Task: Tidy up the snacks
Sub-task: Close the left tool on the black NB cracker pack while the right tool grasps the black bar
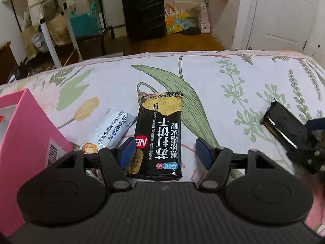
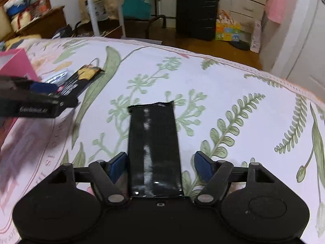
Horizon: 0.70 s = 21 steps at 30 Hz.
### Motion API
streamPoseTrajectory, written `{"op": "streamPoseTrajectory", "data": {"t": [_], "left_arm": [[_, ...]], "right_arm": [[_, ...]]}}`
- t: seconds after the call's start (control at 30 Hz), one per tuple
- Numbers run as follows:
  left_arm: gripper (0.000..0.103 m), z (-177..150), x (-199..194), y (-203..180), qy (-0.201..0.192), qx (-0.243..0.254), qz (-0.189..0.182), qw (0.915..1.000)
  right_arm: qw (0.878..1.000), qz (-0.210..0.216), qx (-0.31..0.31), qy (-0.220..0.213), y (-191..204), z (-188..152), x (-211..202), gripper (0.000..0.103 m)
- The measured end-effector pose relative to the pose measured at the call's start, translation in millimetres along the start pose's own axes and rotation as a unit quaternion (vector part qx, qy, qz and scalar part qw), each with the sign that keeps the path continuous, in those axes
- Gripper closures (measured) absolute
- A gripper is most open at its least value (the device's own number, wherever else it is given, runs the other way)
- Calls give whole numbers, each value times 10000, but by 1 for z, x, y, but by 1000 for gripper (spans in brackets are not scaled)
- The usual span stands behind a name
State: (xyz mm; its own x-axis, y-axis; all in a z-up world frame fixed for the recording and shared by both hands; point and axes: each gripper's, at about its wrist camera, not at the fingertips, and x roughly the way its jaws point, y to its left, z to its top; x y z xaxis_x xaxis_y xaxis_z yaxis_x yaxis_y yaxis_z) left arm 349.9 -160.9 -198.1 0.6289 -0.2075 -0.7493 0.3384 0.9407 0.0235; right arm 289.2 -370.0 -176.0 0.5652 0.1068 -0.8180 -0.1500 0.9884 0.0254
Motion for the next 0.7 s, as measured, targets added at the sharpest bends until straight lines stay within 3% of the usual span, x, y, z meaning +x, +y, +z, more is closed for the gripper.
{"op": "streamPoseTrajectory", "data": {"t": [0.1,0.2,0.27,0.33,0.43,0.7], "left_arm": [[38,-2,4,-2,-39,224,84,9997],[41,-3,3,2,-64,96,19,9999],[54,-2,0,1,-53,121,54,9999],[56,0,-5,1,6,112,-20,9999],[57,2,-10,3,112,-44,-327,9994],[57,2,-32,1,252,-287,-676,9970]], "right_arm": [[10000,-30,46,-39,5,2,-2,50],[9998,2,156,-92,9,5,-6,51],[9997,-35,169,-168,13,7,-12,50],[9996,-38,191,-201,16,9,-15,50],[9994,-31,342,-66,17,10,-17,50],[9953,-35,938,233,12,5,-17,50]]}}
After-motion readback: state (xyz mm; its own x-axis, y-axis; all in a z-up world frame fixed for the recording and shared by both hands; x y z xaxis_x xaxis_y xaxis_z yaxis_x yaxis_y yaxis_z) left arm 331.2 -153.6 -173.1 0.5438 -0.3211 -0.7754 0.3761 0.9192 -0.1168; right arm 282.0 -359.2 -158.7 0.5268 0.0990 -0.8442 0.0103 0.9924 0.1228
